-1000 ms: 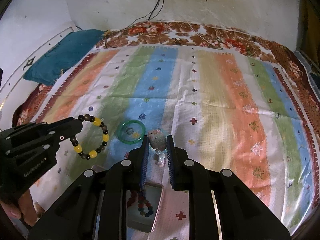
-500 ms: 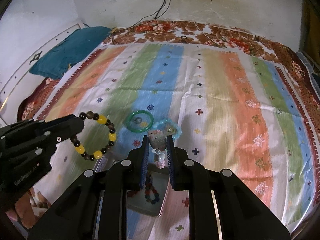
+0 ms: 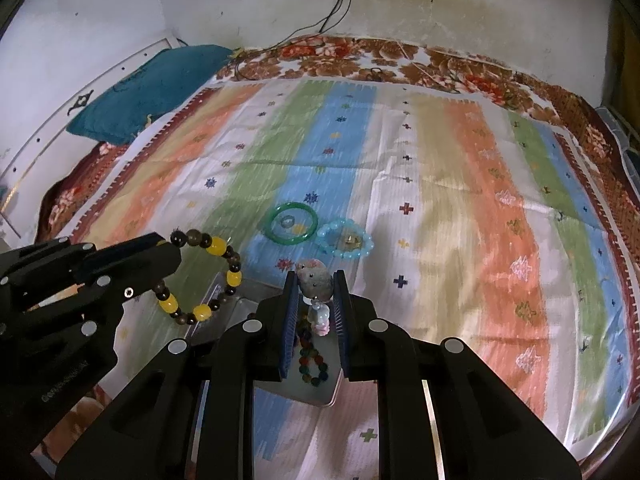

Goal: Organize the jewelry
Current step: 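Lower both held bracelets into the silver box and open both tools, then move the left tool to the green bangle while the right approaches the light-blue bead bracelet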

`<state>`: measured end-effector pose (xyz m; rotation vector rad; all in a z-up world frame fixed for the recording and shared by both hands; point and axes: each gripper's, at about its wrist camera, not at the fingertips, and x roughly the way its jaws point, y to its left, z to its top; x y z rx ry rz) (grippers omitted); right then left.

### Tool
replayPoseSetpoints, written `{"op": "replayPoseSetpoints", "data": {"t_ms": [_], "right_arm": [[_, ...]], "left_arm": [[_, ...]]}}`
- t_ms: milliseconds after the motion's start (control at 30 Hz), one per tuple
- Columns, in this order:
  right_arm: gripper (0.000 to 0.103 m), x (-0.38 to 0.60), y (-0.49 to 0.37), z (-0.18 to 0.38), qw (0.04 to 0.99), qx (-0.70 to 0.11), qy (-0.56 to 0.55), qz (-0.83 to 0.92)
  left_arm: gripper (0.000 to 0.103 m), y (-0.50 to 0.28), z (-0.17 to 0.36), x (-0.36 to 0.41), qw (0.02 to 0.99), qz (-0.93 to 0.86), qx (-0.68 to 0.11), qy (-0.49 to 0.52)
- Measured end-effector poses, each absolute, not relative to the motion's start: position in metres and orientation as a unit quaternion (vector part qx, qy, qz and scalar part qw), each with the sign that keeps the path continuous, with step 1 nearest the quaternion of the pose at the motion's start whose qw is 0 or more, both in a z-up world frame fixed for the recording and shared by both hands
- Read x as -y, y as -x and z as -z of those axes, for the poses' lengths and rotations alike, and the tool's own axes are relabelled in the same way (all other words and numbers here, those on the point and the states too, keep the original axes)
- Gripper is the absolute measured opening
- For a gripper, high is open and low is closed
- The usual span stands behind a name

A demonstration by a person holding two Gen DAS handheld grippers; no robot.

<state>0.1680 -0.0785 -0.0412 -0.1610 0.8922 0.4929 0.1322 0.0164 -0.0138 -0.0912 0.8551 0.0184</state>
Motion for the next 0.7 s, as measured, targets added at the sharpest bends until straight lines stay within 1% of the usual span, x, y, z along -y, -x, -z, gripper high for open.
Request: {"op": "replayPoseSetpoints", "data": {"t_ms": [300, 333, 367, 400, 467, 500, 533, 567, 667, 700], "right_arm": [[0.02, 0.085, -0.168, 0.045, 0.865, -0.438, 0.057, -0.238], [0.024, 0.085, -0.17, 0.047, 0.864, -0.442, 0.057, -0.235], [0.031, 0.086, -0.172, 0.049, 0.863, -0.445, 0.058, -0.232], [0.034, 0.087, -0.174, 0.051, 0.862, -0.449, 0.057, -0.229], [0.035, 0.09, -0.176, 0.053, 0.862, -0.45, 0.054, -0.225], [0.035, 0.092, -0.177, 0.053, 0.863, -0.451, 0.052, -0.222], [0.038, 0.094, -0.179, 0.054, 0.864, -0.451, 0.049, -0.218], [0.042, 0.096, -0.181, 0.054, 0.864, -0.452, 0.048, -0.215], [0.045, 0.1, -0.187, 0.056, 0.866, -0.454, 0.045, -0.204], [0.046, 0.101, -0.188, 0.056, 0.866, -0.455, 0.044, -0.202]], "left_arm": [[0.013, -0.129, 0.024, -0.014, 0.902, -0.017, -0.431, 0.04], [0.016, -0.13, 0.025, -0.015, 0.901, -0.023, -0.431, 0.042], [0.019, -0.131, 0.025, -0.016, 0.9, -0.026, -0.432, 0.042], [0.023, -0.131, 0.025, -0.018, 0.9, -0.029, -0.432, 0.044], [0.026, -0.132, 0.025, -0.023, 0.9, -0.038, -0.431, 0.047], [0.03, -0.133, 0.026, -0.027, 0.899, -0.043, -0.432, 0.05], [0.035, -0.134, 0.028, -0.03, 0.898, -0.047, -0.434, 0.053], [0.037, -0.136, 0.029, -0.034, 0.897, -0.053, -0.436, 0.058], [0.046, -0.142, 0.032, -0.046, 0.893, -0.065, -0.439, 0.071], [0.051, -0.144, 0.033, -0.049, 0.892, -0.068, -0.44, 0.075]]}}
